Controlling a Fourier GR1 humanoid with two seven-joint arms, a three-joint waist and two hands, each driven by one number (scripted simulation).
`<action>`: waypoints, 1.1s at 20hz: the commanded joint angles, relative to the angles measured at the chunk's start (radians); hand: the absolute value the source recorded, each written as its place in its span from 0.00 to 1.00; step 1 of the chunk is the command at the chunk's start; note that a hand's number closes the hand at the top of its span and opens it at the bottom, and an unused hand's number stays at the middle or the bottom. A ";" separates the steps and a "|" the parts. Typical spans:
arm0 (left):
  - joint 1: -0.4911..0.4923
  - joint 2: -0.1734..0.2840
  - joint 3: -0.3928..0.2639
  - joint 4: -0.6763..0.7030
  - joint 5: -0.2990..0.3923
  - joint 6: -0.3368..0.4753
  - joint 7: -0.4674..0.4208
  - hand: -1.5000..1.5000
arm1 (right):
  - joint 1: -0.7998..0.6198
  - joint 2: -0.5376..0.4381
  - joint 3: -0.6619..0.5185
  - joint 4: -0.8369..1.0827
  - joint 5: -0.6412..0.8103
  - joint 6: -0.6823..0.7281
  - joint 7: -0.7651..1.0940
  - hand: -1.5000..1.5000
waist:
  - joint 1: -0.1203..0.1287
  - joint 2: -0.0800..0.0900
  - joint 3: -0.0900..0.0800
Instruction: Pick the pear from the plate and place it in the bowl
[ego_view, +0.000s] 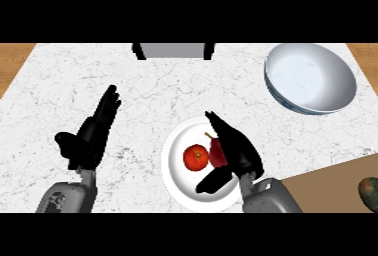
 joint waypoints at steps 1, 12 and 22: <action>0.012 -0.037 -0.005 0.002 -0.036 0.015 -0.004 0.50 | -0.015 0.003 -0.014 0.069 0.002 -0.044 -0.057 0.00 | 0.000 0.000 0.000; 0.018 0.014 0.061 -0.039 0.012 -0.061 0.014 0.50 | -0.022 -0.054 -0.055 0.225 0.159 0.008 -0.131 0.00 | 0.002 0.000 0.000; 0.041 0.007 0.064 -0.028 0.000 -0.076 -0.012 0.50 | -0.044 -0.055 0.048 0.320 0.211 0.080 -0.300 1.00 | 0.006 0.001 0.000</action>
